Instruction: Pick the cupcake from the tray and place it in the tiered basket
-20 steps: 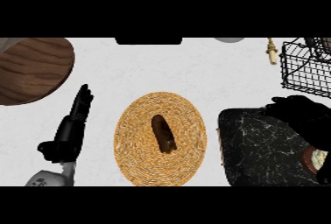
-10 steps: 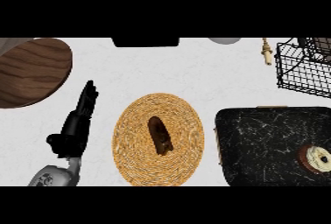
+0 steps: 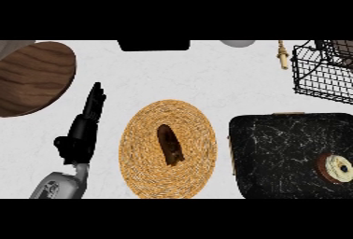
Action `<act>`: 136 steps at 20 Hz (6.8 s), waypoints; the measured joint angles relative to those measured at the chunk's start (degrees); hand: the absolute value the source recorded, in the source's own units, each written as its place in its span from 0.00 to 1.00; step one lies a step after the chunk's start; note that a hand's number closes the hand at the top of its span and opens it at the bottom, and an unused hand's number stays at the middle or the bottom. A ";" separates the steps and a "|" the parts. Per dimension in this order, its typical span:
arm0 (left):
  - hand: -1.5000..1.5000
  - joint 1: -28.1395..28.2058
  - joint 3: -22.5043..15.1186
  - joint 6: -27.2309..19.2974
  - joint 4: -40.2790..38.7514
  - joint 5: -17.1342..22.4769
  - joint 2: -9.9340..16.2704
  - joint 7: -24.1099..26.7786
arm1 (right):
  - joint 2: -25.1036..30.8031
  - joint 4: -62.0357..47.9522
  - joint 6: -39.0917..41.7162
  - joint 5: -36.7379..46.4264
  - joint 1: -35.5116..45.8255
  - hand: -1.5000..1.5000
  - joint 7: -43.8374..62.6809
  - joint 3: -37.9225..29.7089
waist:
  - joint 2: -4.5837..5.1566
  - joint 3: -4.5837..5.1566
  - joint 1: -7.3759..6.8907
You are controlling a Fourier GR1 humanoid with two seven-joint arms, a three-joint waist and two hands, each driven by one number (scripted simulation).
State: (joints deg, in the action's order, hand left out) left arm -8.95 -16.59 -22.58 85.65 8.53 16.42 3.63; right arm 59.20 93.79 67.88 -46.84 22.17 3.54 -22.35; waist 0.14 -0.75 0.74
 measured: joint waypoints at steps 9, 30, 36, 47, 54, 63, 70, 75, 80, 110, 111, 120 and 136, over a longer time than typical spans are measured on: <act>0.50 -1.77 -0.43 -0.60 0.28 -0.99 -0.55 -1.80 | -3.56 10.02 2.34 8.51 -3.14 0.00 -0.42 -5.68 | 0.18 0.06 -0.44; 0.50 -2.32 -1.50 -0.39 1.09 -2.23 -1.44 -3.43 | -7.97 26.84 3.89 24.63 -9.74 0.00 -1.40 -8.10 | 0.51 -0.02 -1.92; 0.50 -2.28 -1.33 -0.08 0.91 -2.26 -1.54 -2.96 | -9.41 30.44 2.97 28.12 -10.06 0.00 -2.87 -8.11 | 0.58 -0.07 -2.38; 0.50 -2.98 -1.53 -0.06 0.14 -2.83 -2.41 -2.53 | -11.60 36.59 -0.52 34.78 -10.19 0.00 -5.95 -7.28 | 0.90 -0.13 -2.86; 0.50 -3.68 -1.62 0.22 0.51 -2.94 -2.55 -3.33 | -11.40 36.53 -1.09 40.89 -11.77 0.00 -5.76 -4.58 | 1.10 -0.16 -3.44; 0.50 -2.99 -2.42 0.05 0.86 -3.54 -3.21 -3.32 | -10.41 34.95 -3.02 46.25 -13.50 0.00 -8.19 1.11 | 1.11 -0.17 -4.06; 0.50 -2.75 -2.15 0.13 0.64 -3.67 -3.22 -2.92 | -8.99 34.51 -6.04 50.71 -14.97 0.00 -12.18 5.70 | 0.98 -0.14 -3.60; 0.50 -2.96 -1.62 0.22 0.27 -3.60 -3.16 -3.02 | -7.04 33.17 -9.43 55.23 -16.27 0.00 -16.04 9.39 | 0.93 -0.08 -3.33; 0.50 -3.21 -1.54 0.31 0.42 -3.69 -3.20 -3.62 | -4.47 31.44 -15.15 61.50 -18.63 0.00 -21.20 13.93 | 0.84 -0.08 -3.10; 0.50 -1.50 1.56 2.17 1.20 -6.18 -3.76 -4.57 | -4.68 -20.25 -60.34 92.64 -16.72 1.00 -63.68 39.15 | 0.06 0.71 -1.51; 0.50 -1.29 1.45 2.13 1.23 -6.42 -4.03 -4.63 | -5.31 -21.44 -60.84 92.53 -16.13 1.00 -64.10 39.17 | 0.05 0.70 -1.49; 0.50 -1.70 2.66 2.91 0.59 -7.02 -4.89 -4.50 | -10.58 -23.15 -65.42 93.58 -14.15 1.00 -60.44 37.73 | -0.16 1.01 -1.00; 0.50 -0.67 2.81 3.27 1.23 -7.14 -4.65 -4.60 | -22.43 -25.49 -53.62 101.86 -3.76 1.00 13.05 26.21 | -0.64 1.37 -1.02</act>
State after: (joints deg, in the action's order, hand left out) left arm -9.63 -13.78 -19.31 86.89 1.39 11.77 -0.98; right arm 36.77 68.30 14.26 55.02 18.41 16.59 3.86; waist -0.51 0.62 -0.28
